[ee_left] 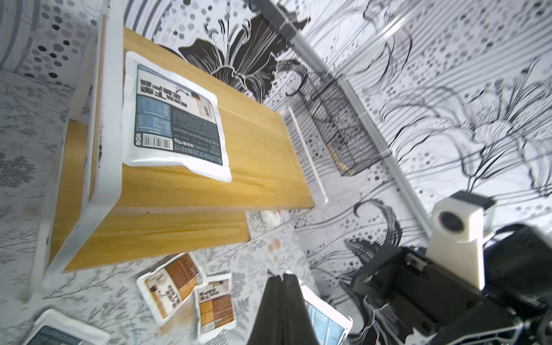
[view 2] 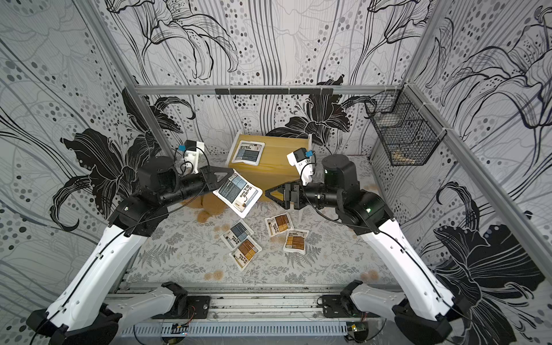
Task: Place the bagged coffee beans on the shelf by color
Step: Pick up the bagged coffee beans at the center of the board.
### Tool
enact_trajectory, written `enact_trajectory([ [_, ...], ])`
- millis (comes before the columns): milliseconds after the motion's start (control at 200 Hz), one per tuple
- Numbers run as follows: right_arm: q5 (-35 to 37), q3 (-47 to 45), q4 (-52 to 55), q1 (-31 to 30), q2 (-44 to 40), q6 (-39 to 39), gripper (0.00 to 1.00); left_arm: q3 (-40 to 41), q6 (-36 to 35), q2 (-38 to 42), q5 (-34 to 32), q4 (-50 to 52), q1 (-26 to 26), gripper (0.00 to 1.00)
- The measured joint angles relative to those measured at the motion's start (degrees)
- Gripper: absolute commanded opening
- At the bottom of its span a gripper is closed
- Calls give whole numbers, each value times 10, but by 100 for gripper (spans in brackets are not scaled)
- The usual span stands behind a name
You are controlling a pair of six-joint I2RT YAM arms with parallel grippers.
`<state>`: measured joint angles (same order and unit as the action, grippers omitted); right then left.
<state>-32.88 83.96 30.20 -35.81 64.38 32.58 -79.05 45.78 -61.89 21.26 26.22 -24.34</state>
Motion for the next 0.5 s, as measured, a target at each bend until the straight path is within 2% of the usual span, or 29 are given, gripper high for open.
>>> enact_trajectory([
  [120,16,-59,-94,-23,-13,49,79,83,121,50,-80,-132,0,0],
  [225,36,-92,-161,-59,-12,69,80,130,198,76,-155,-217,0,0],
  [400,96,-148,-302,-147,-7,64,81,150,266,87,-257,-310,-21,0],
  [496,118,-153,-365,-169,17,56,80,166,286,99,-300,-341,-39,0],
])
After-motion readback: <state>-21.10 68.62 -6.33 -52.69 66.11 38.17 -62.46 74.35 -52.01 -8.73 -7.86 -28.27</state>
